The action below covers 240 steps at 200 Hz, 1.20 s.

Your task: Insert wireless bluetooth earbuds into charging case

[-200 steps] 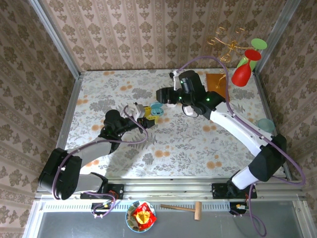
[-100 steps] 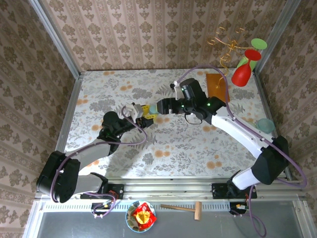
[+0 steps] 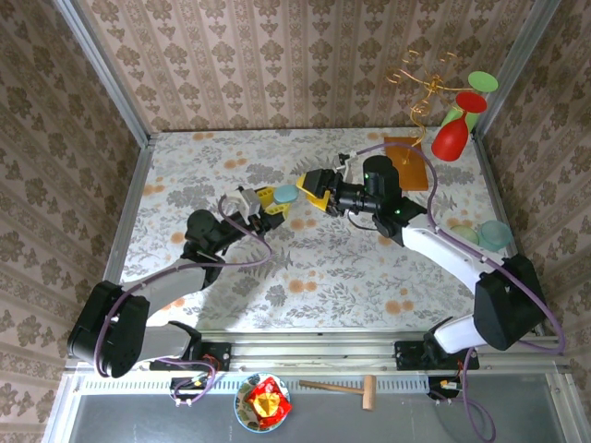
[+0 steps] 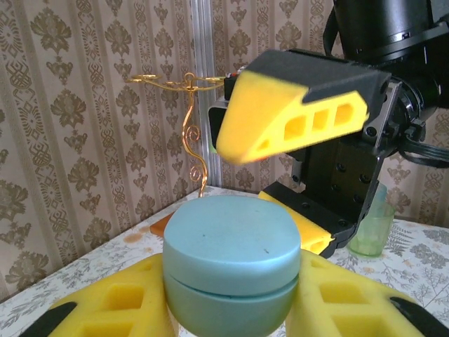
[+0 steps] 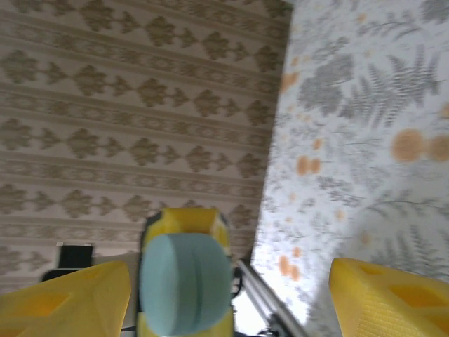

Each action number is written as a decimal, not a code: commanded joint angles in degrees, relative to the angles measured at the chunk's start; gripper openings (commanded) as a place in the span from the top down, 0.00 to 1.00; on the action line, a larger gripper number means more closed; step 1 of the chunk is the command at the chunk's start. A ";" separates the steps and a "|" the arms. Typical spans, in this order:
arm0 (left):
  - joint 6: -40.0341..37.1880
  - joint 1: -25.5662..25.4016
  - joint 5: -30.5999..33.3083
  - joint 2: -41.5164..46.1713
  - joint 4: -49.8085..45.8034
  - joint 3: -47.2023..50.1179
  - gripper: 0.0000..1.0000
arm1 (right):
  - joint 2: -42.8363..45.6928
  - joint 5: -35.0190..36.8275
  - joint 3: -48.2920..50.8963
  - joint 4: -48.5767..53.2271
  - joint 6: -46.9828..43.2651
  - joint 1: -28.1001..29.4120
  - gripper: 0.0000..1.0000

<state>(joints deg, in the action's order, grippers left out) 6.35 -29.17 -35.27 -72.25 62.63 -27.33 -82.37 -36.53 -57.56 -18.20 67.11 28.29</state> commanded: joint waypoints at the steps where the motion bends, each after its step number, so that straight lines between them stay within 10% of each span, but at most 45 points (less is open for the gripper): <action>1: 1.52 -0.01 0.31 0.36 2.79 -1.04 0.73 | -1.50 -4.40 0.83 -12.72 8.59 0.52 0.27; 39: 3.06 -0.10 1.12 0.00 3.55 -1.19 0.73 | -4.46 -6.62 1.12 -20.20 13.60 1.15 0.42; 125: 3.34 -0.10 5.61 -1.39 3.56 -1.93 0.73 | -7.61 -8.99 0.45 -23.83 16.99 2.82 0.42; 182: 3.89 -0.10 4.99 -1.93 3.82 -2.20 0.73 | -8.24 -8.42 1.09 -25.69 18.75 2.12 0.70; 240: 3.98 -0.10 2.73 -1.98 3.89 -2.29 0.66 | -9.21 -7.68 1.57 -25.93 18.76 2.01 0.77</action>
<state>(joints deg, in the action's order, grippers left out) 9.45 -29.17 -30.22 -73.56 64.90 -28.25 -90.65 -43.86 -56.45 -41.43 85.93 30.44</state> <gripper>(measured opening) 0.342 0.269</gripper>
